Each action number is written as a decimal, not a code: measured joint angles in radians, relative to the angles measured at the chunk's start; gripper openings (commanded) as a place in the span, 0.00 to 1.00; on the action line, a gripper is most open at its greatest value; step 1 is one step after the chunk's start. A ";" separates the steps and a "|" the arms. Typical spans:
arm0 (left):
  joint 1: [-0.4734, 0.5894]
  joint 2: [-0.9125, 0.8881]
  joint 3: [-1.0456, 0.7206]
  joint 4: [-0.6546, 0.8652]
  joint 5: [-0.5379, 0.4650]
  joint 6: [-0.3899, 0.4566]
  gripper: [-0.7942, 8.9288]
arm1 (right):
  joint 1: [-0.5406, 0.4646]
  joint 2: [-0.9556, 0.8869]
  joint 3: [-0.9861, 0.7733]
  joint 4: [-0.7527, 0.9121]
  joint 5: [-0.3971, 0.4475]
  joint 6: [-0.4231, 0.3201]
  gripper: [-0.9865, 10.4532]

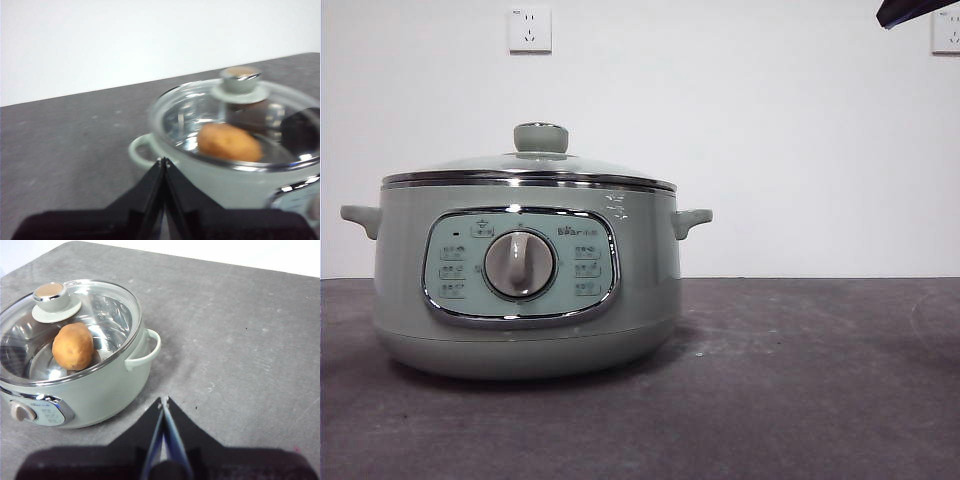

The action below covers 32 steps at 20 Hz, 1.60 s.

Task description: Pick up the potato,open the lid,put the potato in the pot,close the lid

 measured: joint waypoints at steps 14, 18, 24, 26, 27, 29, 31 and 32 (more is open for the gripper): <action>0.076 -0.072 -0.233 0.107 0.001 0.000 0.08 | 0.000 -0.001 0.000 0.000 0.000 0.000 0.09; 0.076 -0.072 -0.233 0.107 0.001 0.000 0.08 | 0.000 -0.001 0.000 0.000 0.000 0.000 0.09; 0.076 -0.072 -0.233 0.107 0.001 0.000 0.08 | 0.000 -0.001 0.000 0.000 0.000 0.000 0.09; 0.076 -0.072 -0.233 0.107 0.001 0.000 0.08 | 0.000 -0.001 0.000 0.000 0.000 0.000 0.09; 0.076 -0.072 -0.233 0.107 0.001 0.000 0.08 | 0.000 -0.002 0.000 0.000 0.000 0.000 0.09; 0.076 -0.072 -0.233 0.107 0.001 0.000 0.08 | -0.001 -0.026 0.000 -0.014 0.000 -0.002 0.09; 0.076 -0.072 -0.233 0.107 0.001 0.000 0.08 | -0.026 -0.085 -0.002 -0.021 -0.001 -0.052 0.09; 0.076 -0.072 -0.233 0.107 0.001 0.000 0.08 | -0.055 -0.118 -0.018 0.010 -0.001 -0.077 0.09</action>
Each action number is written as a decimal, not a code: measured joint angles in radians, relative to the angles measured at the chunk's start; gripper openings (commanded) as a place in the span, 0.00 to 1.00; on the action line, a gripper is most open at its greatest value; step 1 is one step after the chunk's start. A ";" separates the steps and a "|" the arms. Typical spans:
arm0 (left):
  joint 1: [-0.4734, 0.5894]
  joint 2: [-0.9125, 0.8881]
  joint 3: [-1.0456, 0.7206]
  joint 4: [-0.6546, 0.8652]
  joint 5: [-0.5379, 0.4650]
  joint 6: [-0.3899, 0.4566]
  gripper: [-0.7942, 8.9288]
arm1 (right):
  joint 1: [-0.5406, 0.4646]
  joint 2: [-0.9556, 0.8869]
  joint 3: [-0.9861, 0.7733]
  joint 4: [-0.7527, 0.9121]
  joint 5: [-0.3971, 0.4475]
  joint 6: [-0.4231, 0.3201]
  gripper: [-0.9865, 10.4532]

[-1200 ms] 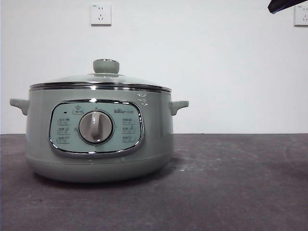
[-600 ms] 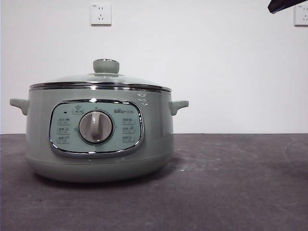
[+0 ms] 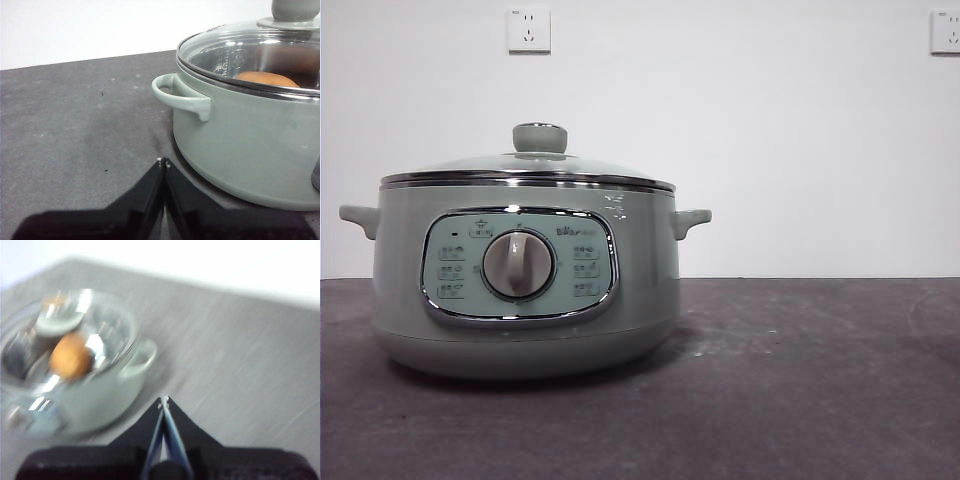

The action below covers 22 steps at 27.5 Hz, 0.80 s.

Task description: Pick up the potato,open the lid,put the potato in the pot,close the lid

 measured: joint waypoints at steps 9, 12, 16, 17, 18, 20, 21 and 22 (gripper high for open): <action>0.000 0.000 0.000 0.000 0.000 0.000 0.08 | -0.382 -0.408 -0.525 0.387 -0.159 0.007 0.09; 0.000 0.000 0.000 0.000 0.000 0.000 0.08 | -0.423 -0.492 -0.641 0.380 -0.159 0.058 0.09; 0.000 0.000 0.000 0.000 0.000 0.000 0.08 | -0.436 -0.568 -0.724 0.338 -0.160 0.107 0.09; 0.000 0.000 0.000 0.000 0.000 0.000 0.08 | -0.436 -0.573 -0.727 0.324 -0.160 0.115 0.09; 0.000 0.000 0.000 0.000 0.000 0.000 0.08 | -0.436 -0.573 -0.727 0.315 -0.160 0.120 0.09; 0.000 0.000 0.000 0.000 0.000 0.000 0.08 | -0.436 -0.573 -0.726 0.303 -0.159 0.129 0.09; 0.000 0.000 0.000 0.000 0.000 0.000 0.08 | -0.436 -0.573 -0.726 0.303 -0.159 0.131 0.09; 0.000 0.000 0.000 0.000 0.000 0.000 0.08 | -0.436 -0.573 -0.726 0.303 -0.159 0.133 0.09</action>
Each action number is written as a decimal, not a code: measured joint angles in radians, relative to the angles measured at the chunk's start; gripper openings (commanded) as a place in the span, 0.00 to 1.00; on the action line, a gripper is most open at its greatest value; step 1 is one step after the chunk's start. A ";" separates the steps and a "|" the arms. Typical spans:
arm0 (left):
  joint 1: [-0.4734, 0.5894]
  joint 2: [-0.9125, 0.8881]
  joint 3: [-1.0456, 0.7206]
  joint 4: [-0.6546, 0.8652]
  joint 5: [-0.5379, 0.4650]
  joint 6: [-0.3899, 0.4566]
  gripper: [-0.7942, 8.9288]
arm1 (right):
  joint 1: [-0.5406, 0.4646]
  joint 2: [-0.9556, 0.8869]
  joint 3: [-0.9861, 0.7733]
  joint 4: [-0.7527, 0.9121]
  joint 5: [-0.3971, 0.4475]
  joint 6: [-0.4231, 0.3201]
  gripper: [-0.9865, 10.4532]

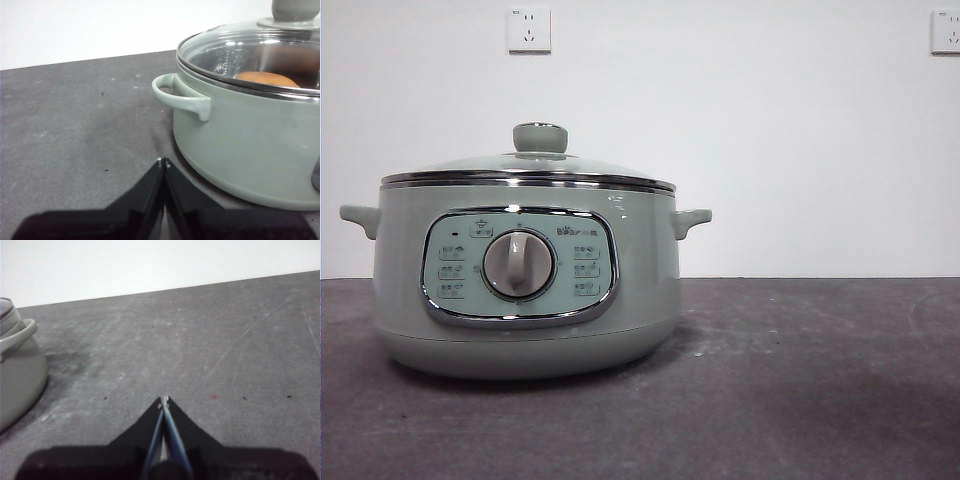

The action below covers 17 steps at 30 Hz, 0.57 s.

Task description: Pick up the potato,open the lid,put the potato in the pot,close the lid

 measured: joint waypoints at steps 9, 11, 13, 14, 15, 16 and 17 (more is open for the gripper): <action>0.000 0.000 0.000 0.000 0.000 0.000 0.08 | 0.000 0.000 0.000 0.000 0.007 0.008 0.09; 0.000 0.000 0.000 0.000 0.000 0.000 0.08 | 0.000 0.000 0.000 0.000 0.007 0.008 0.09; 0.000 0.000 0.000 0.000 0.000 0.000 0.08 | 0.000 0.000 0.000 -0.001 0.007 0.008 0.09; 0.000 0.000 0.000 0.000 0.000 0.000 0.08 | 0.000 0.000 0.000 -0.001 0.008 0.008 0.09; 0.000 0.000 0.000 0.000 0.000 0.000 0.08 | 0.000 0.000 0.000 -0.001 0.007 0.008 0.09; 0.000 0.000 0.000 0.000 0.000 0.000 0.08 | 0.000 0.000 0.000 -0.001 0.007 0.008 0.09; 0.000 0.000 0.000 0.000 0.000 0.000 0.08 | 0.000 0.000 0.000 -0.001 0.007 0.008 0.09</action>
